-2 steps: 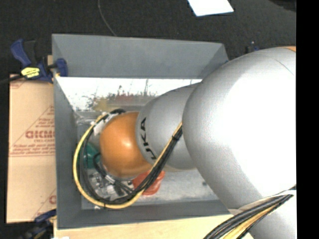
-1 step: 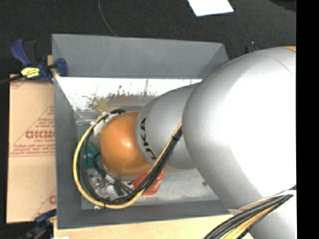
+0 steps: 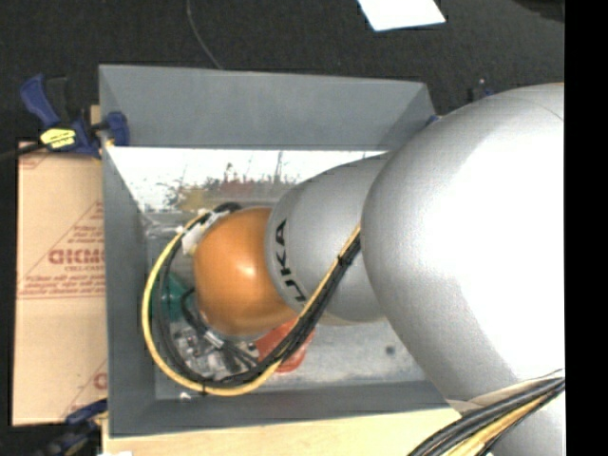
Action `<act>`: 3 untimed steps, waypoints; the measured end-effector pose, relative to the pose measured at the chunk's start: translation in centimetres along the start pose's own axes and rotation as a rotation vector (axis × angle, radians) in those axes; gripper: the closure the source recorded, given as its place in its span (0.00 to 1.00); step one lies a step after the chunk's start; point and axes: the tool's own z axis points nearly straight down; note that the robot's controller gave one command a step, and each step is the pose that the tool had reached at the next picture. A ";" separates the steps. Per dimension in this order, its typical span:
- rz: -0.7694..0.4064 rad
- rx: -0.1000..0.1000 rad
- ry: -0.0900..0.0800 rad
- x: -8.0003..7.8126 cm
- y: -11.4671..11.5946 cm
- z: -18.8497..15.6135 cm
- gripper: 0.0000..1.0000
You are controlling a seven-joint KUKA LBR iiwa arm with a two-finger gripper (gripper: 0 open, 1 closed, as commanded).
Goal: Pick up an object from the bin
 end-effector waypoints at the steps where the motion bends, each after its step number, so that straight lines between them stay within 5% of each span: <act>1: 0.003 0.000 -0.009 -0.3 0.0 -3.1 1.00; 3: 0.007 0.001 -0.003 -0.2 -0.1 -6.5 1.00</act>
Offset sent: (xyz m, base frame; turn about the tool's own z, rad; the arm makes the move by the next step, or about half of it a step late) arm 0.0020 0.0005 0.0527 0.0016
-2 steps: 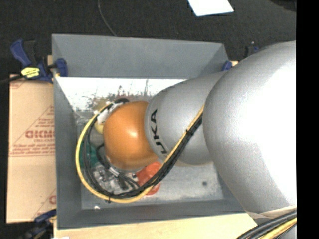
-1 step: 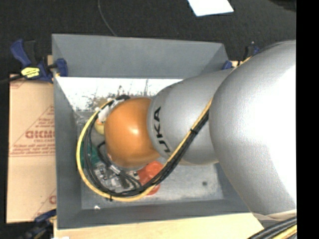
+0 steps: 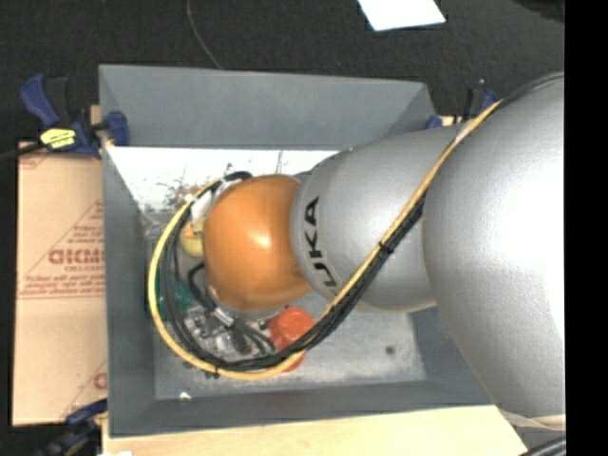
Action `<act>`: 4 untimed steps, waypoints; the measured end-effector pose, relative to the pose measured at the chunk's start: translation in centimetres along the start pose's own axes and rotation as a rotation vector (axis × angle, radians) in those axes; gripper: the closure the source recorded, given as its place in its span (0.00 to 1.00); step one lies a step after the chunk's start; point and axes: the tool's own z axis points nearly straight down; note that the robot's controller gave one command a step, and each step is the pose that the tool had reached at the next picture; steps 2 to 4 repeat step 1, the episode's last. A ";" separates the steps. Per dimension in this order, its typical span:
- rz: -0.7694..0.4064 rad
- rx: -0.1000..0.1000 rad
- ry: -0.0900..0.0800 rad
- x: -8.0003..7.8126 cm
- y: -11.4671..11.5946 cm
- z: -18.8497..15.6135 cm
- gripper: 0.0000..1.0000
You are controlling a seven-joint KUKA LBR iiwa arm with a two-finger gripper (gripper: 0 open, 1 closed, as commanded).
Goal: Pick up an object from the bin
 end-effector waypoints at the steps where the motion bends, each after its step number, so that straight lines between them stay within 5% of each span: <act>1: 0.000 0.000 -0.005 -0.1 0.0 -3.5 1.00; 4: 0.000 0.000 -0.005 -0.1 0.0 -3.5 1.00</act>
Offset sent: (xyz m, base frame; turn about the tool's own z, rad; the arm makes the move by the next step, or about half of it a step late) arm 0.0006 0.0000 0.0382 0.0005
